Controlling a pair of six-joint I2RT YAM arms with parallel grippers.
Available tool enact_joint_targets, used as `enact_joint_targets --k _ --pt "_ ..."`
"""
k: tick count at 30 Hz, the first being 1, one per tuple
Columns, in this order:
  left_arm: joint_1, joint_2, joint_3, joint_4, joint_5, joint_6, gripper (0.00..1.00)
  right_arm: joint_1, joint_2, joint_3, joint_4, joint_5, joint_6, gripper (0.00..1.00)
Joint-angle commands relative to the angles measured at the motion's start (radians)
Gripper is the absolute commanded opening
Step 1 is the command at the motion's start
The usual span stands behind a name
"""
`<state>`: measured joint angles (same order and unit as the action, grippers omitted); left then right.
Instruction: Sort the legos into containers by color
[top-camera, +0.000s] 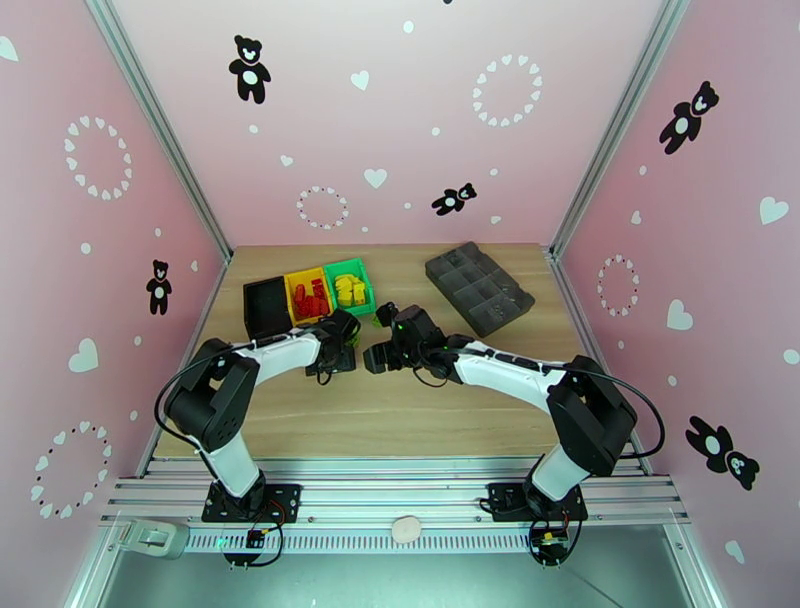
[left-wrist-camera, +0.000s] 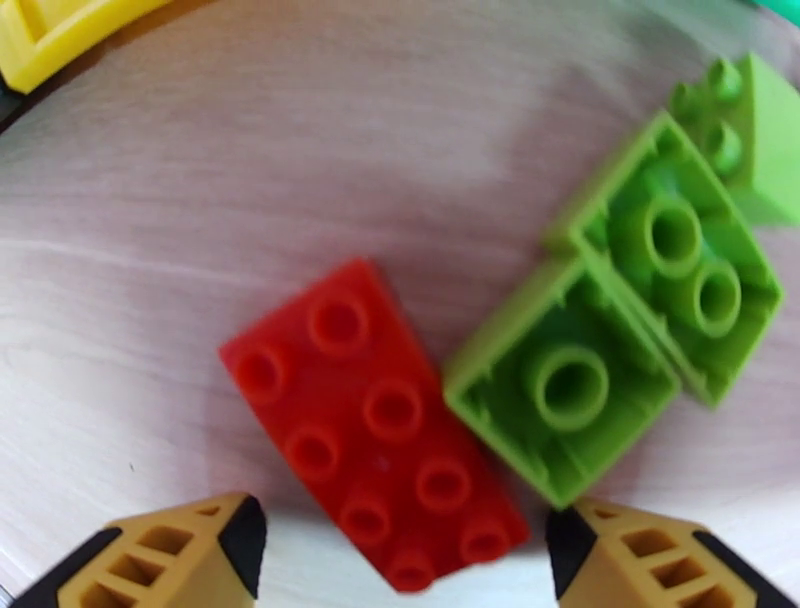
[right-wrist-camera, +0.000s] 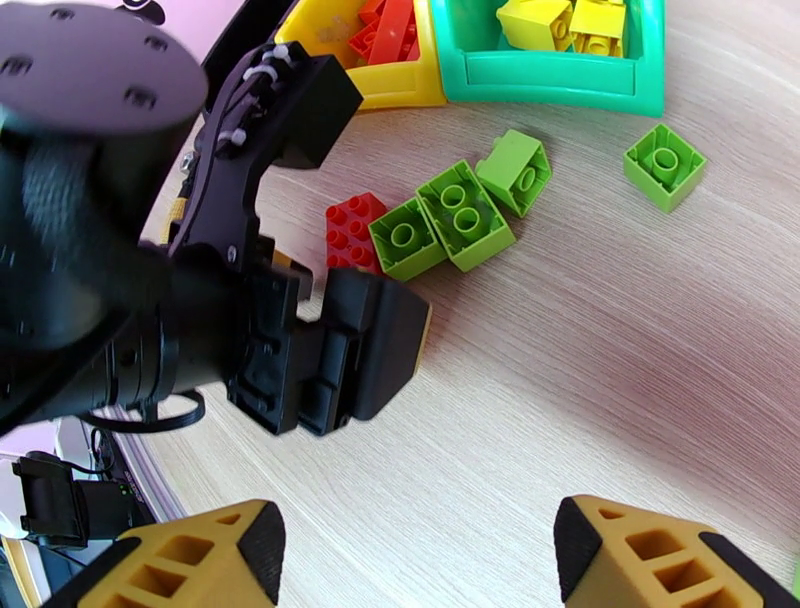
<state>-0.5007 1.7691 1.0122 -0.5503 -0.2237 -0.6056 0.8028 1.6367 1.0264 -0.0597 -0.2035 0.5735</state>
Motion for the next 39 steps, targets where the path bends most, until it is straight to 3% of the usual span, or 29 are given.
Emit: enact_joint_targets --k 1,6,25,34,39 --pt "0.046 0.054 0.006 0.044 -0.039 0.009 0.78 -0.007 -0.032 -0.014 -0.017 0.005 -0.005 0.76" --pt "0.065 0.057 0.007 0.049 -0.04 0.015 0.73 -0.01 -0.03 -0.016 -0.016 0.001 -0.003 0.76" --pt "0.093 -0.071 -0.083 0.034 -0.029 0.017 0.32 -0.013 -0.015 -0.002 -0.005 -0.017 0.005 0.75" --pt "0.093 -0.256 -0.11 -0.054 -0.047 0.014 0.3 -0.012 0.005 0.02 -0.006 -0.023 0.004 0.75" --pt "0.11 -0.302 -0.02 -0.119 -0.079 0.052 0.32 -0.013 0.017 0.037 -0.01 -0.023 0.005 0.75"
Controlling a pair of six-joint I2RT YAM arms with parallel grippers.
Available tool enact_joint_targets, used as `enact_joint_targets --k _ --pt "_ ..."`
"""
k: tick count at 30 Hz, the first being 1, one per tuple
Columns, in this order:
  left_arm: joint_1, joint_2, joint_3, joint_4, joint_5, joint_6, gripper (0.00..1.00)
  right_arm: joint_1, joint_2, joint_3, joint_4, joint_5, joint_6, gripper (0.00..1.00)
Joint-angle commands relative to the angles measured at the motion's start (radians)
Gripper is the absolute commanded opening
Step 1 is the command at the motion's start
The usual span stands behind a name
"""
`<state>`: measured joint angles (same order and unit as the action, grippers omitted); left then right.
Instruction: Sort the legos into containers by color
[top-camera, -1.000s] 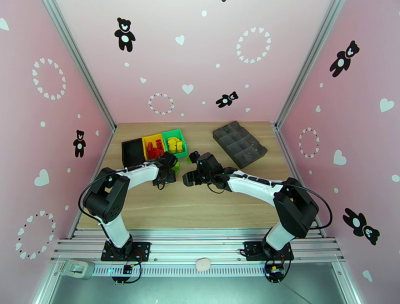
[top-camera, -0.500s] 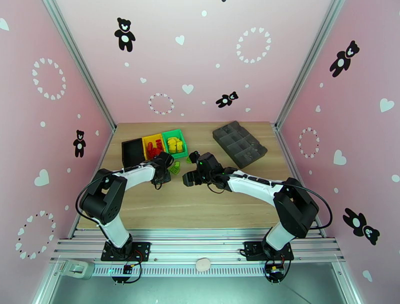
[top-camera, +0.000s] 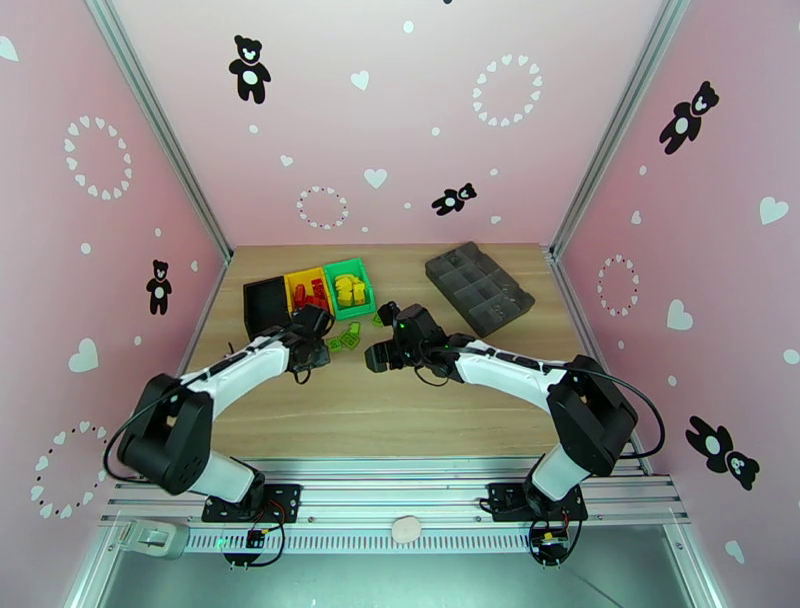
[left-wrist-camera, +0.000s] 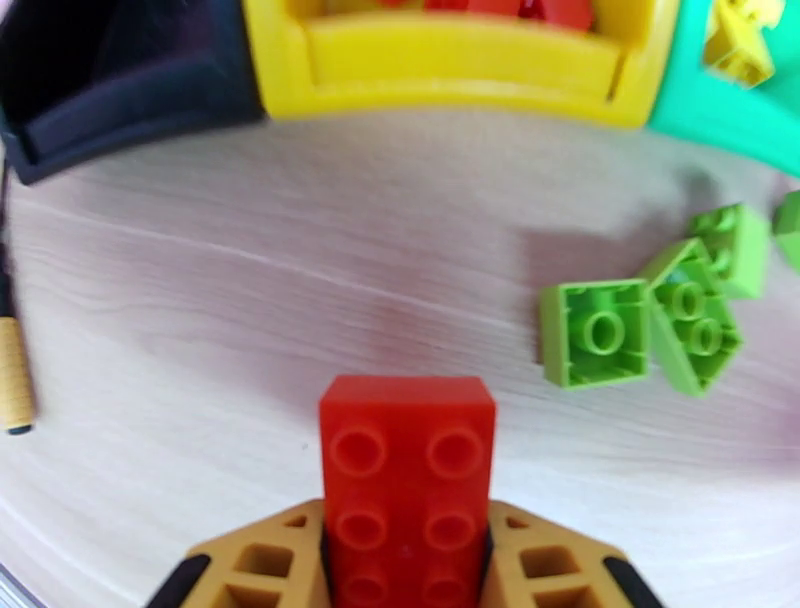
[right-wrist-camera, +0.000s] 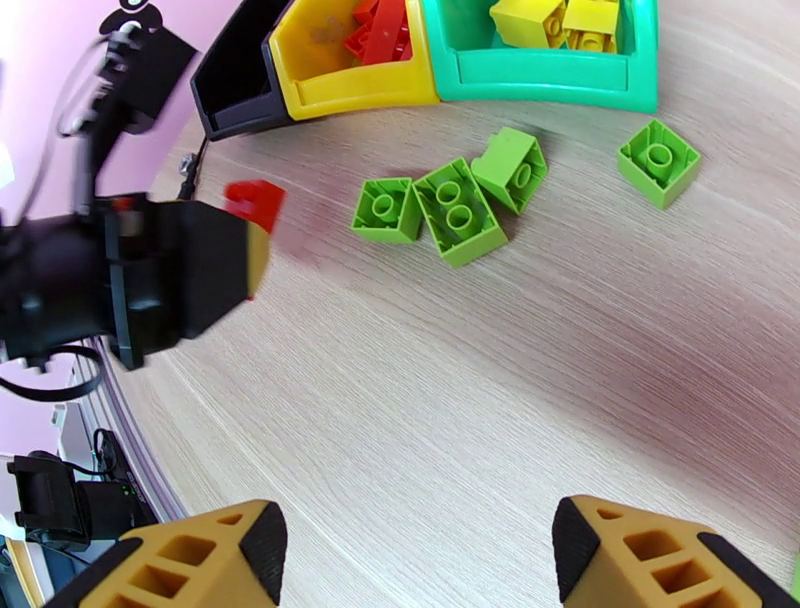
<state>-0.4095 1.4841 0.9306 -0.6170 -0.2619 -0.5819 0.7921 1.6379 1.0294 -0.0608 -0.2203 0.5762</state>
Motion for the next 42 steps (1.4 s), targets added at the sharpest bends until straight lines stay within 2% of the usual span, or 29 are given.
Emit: enact_joint_targets --k 1,9,20,29,32,36,42 --pt "0.033 -0.013 0.092 -0.061 -0.037 0.04 0.32 -0.001 0.015 0.035 -0.01 -0.007 0.002 0.75" --pt "0.13 0.116 0.364 -0.108 -0.017 0.135 0.32 -0.006 -0.013 0.024 -0.037 0.015 -0.013 0.75" --pt "0.22 0.418 0.679 -0.139 0.0 0.169 0.33 -0.034 -0.065 -0.013 -0.057 0.039 -0.023 0.75" --pt "0.233 0.588 0.877 -0.194 0.017 0.176 0.36 -0.057 -0.047 0.027 -0.035 0.036 -0.019 0.75" --pt "0.233 0.596 0.886 -0.195 0.03 0.172 0.44 -0.065 -0.011 0.082 -0.034 0.023 -0.017 0.75" --pt "0.233 0.581 0.877 -0.194 0.035 0.17 0.68 -0.072 0.038 0.16 -0.048 0.009 -0.025 0.75" --pt "0.228 0.504 0.803 -0.174 0.039 0.159 0.75 -0.084 0.081 0.232 -0.069 0.0 -0.036 0.75"
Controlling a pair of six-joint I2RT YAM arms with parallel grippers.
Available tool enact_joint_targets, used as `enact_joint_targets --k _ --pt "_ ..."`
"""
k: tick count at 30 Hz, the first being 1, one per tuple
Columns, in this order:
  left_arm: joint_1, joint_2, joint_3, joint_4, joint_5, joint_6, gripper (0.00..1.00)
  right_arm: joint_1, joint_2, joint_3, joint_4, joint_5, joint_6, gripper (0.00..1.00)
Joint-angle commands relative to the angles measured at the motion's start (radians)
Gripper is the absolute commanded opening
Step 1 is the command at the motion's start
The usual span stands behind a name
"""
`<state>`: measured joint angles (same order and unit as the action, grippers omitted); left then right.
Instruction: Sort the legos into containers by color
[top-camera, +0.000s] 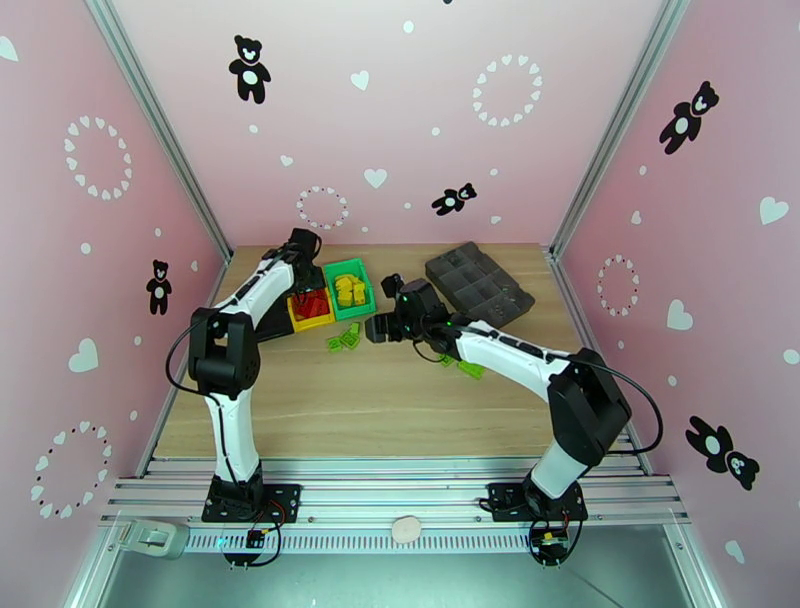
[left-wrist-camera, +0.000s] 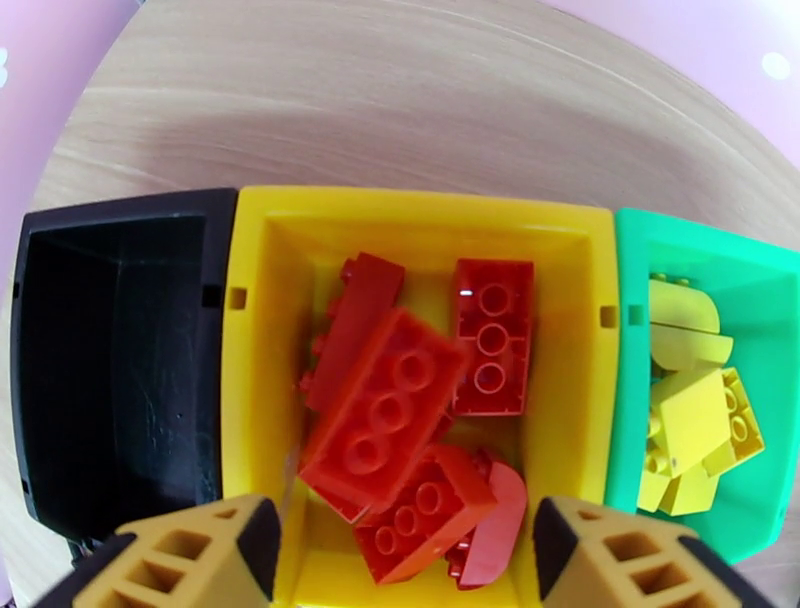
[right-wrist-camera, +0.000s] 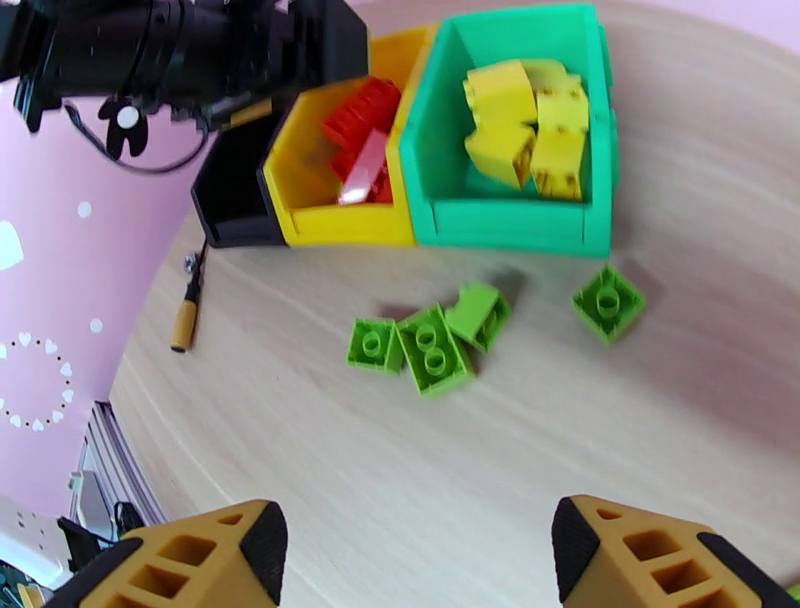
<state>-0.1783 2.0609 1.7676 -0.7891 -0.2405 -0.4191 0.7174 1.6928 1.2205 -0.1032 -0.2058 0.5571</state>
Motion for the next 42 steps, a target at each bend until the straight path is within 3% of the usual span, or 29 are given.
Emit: enact_joint_targets --k 1,13,23,33,42 --pt "-0.008 -0.096 -0.056 0.006 0.017 -0.007 0.75 -0.012 0.027 0.044 -0.027 -0.015 -0.017 0.75" --pt "-0.15 -0.366 -0.405 0.09 -0.014 -0.063 0.81 -0.074 -0.044 -0.053 -0.036 0.015 -0.048 0.8" --pt "-0.278 -0.467 -0.619 0.101 -0.018 -0.12 0.82 -0.108 -0.126 -0.196 -0.029 0.026 -0.047 0.84" --pt "-0.326 -0.409 -0.733 0.193 0.013 -0.167 0.81 -0.106 -0.161 -0.304 0.024 -0.008 0.006 0.82" --pt "-0.322 -0.268 -0.684 0.235 0.011 -0.163 0.76 -0.105 -0.173 -0.331 0.035 -0.011 0.02 0.8"
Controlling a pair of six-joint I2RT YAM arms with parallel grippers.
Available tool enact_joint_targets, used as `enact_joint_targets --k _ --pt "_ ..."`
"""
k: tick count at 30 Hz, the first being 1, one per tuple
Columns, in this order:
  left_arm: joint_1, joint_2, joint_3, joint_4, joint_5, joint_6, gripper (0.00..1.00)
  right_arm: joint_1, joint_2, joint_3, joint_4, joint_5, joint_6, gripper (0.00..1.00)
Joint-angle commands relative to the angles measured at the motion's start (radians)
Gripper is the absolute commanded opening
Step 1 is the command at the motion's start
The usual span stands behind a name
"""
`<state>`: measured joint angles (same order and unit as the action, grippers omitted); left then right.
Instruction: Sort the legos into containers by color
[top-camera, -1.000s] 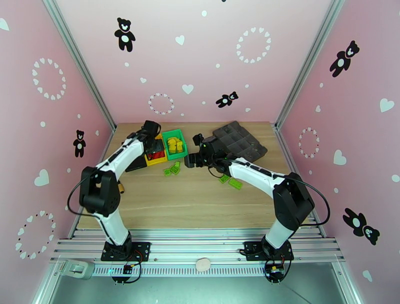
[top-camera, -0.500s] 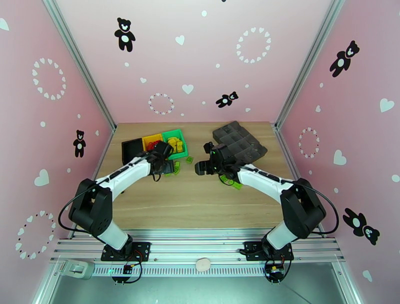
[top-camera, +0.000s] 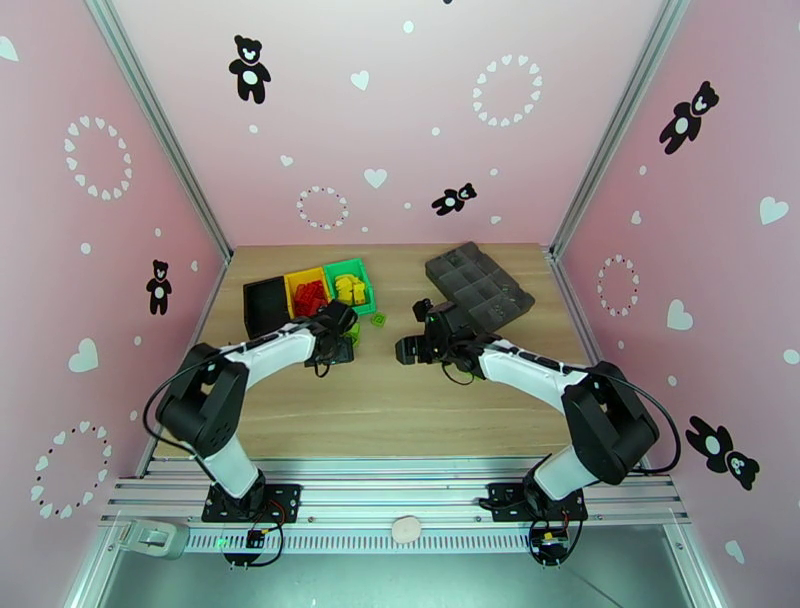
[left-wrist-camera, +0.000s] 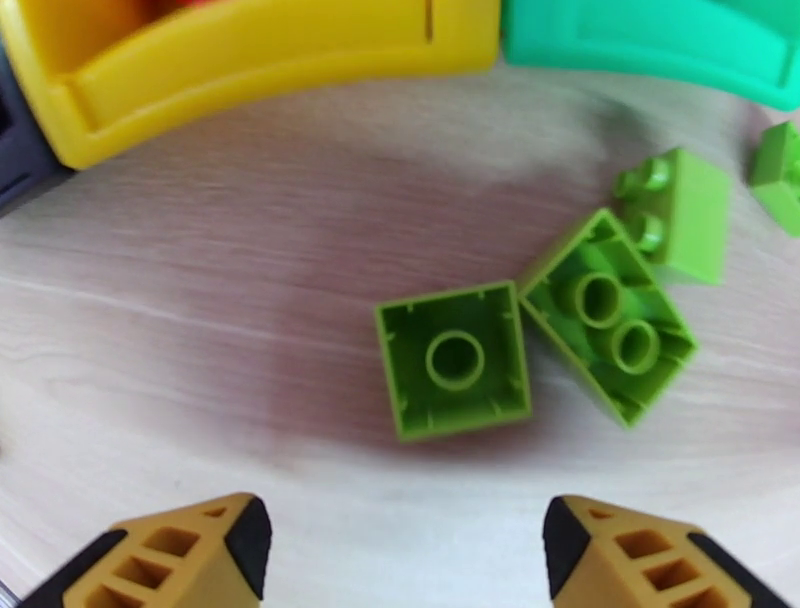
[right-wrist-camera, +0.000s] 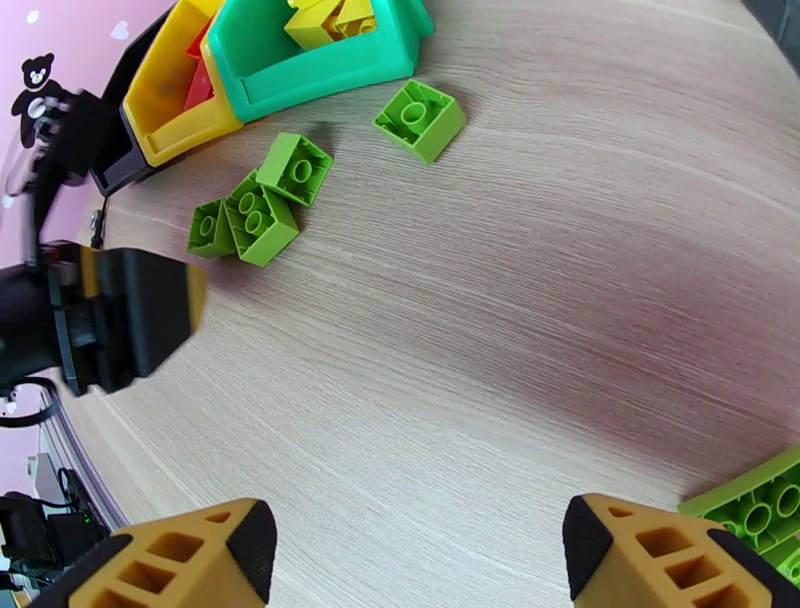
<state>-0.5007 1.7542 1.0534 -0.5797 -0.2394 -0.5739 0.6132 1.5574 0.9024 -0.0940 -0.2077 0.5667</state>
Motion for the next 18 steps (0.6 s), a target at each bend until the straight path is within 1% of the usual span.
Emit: enact_joint_targets --k 1,7,14,17,18 --pt "0.003 0.053 0.038 0.029 0.009 -0.007 0.75 0.0 -0.041 -0.012 0.027 -0.008 0.011 0.8" --pt "0.023 0.089 0.063 0.046 0.002 -0.009 0.67 -0.001 -0.051 -0.008 0.025 -0.006 0.009 0.8" --pt "0.04 0.131 0.123 0.041 -0.004 -0.001 0.61 -0.001 -0.044 -0.002 0.033 -0.016 0.013 0.8" --pt "0.054 0.148 0.143 0.044 0.002 0.002 0.57 -0.001 -0.047 -0.002 0.036 -0.018 0.016 0.79" --pt "0.055 0.154 0.149 0.046 0.004 0.002 0.54 -0.001 -0.047 -0.002 0.035 -0.018 0.017 0.79"
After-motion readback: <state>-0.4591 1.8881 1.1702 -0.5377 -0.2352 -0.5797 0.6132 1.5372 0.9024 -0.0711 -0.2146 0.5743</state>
